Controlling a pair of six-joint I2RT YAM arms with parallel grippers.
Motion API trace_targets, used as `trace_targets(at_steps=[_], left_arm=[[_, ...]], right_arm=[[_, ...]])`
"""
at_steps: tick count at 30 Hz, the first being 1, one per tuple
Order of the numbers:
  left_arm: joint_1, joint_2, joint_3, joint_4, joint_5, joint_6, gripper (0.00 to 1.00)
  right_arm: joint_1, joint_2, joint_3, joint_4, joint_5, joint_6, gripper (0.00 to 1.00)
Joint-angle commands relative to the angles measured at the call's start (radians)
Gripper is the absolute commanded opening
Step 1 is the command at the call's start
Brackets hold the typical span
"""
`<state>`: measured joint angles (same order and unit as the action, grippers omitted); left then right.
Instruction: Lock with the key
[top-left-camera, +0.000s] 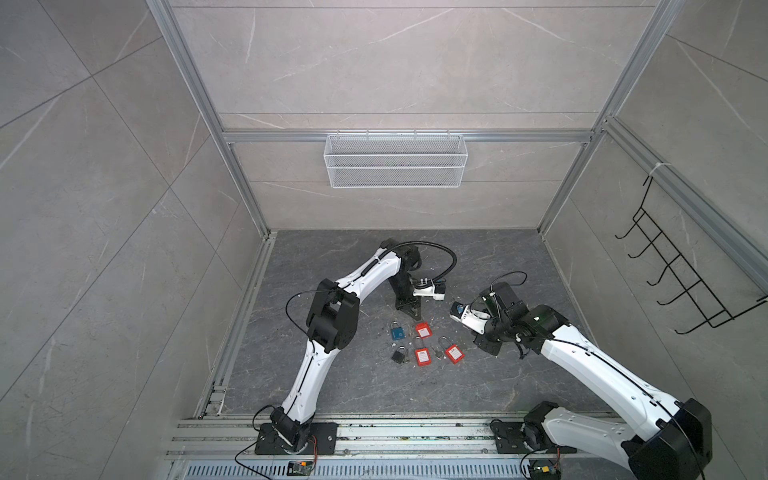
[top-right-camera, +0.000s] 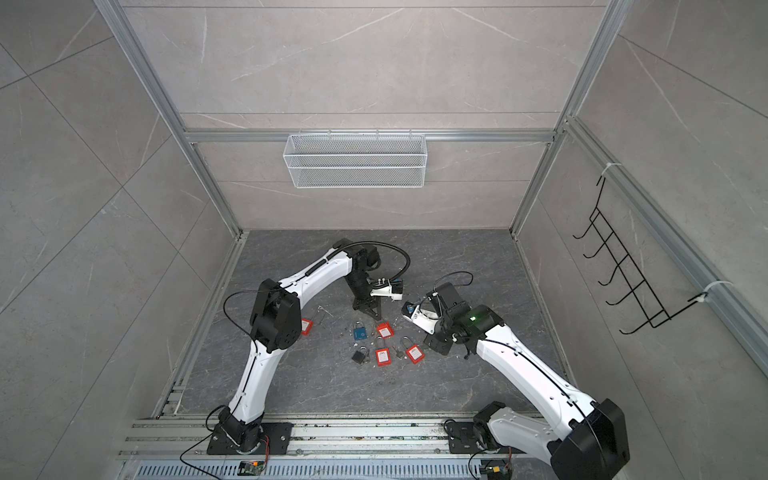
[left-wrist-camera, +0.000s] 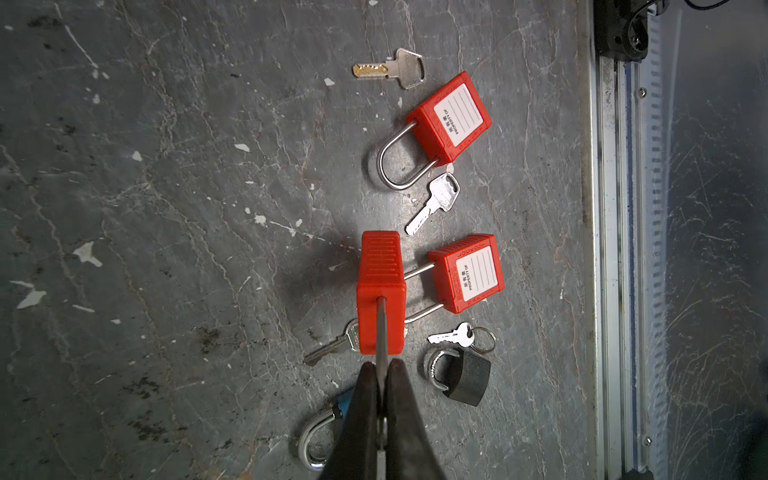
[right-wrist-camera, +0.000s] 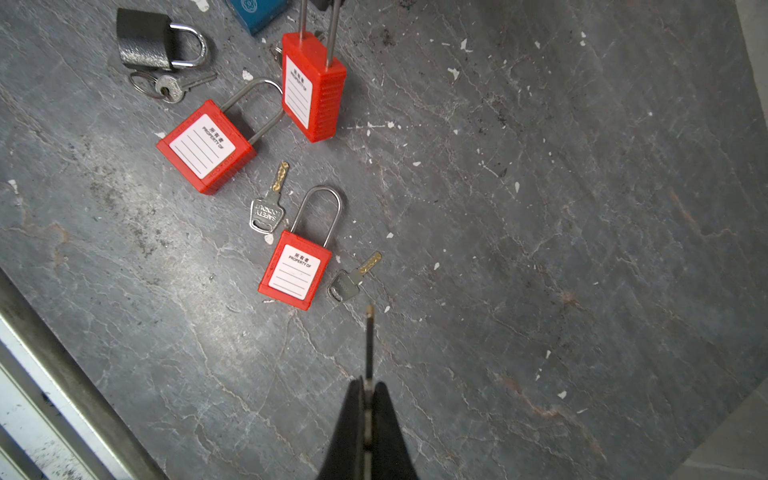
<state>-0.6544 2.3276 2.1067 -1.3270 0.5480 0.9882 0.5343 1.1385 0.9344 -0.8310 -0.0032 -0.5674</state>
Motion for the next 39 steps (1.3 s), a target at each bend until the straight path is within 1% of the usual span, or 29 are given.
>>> trace_targets(at_steps=[1, 7, 10, 12, 16, 25, 34, 37, 39], left_arm=[[0.005, 0.036, 0.053, -0.046, 0.013, 0.041, 0.0], [0.004, 0.093, 0.114, -0.092, -0.018, 0.049, 0.0], [0.004, 0.109, 0.128, -0.102, -0.059, 0.043, 0.0], [0.002, 0.114, 0.127, -0.083, -0.098, 0.032, 0.0], [0.002, 0.122, 0.132, -0.043, -0.132, 0.028, 0.0], [0.0, 0.134, 0.133, 0.079, -0.171, 0.022, 0.11], [0.004, 0.155, 0.149, 0.18, -0.167, 0.015, 0.15], [0.008, 0.158, 0.158, 0.201, -0.161, 0.01, 0.2], [0.016, 0.151, 0.162, 0.216, -0.142, -0.001, 0.27]], right_arm=[[-0.003, 0.013, -0.016, 0.011, -0.014, 0.023, 0.0], [-0.004, 0.025, -0.018, 0.013, -0.021, 0.024, 0.0], [-0.004, 0.034, -0.019, 0.017, -0.025, 0.03, 0.0], [-0.003, 0.038, -0.018, 0.025, -0.03, 0.042, 0.0], [-0.003, 0.05, -0.016, 0.047, -0.057, 0.066, 0.0], [-0.004, 0.11, -0.005, 0.087, -0.09, 0.1, 0.0], [-0.004, 0.155, 0.026, 0.108, -0.102, 0.18, 0.0], [-0.003, 0.166, 0.04, 0.101, -0.105, 0.213, 0.0], [-0.003, 0.17, 0.048, 0.096, -0.11, 0.238, 0.0]])
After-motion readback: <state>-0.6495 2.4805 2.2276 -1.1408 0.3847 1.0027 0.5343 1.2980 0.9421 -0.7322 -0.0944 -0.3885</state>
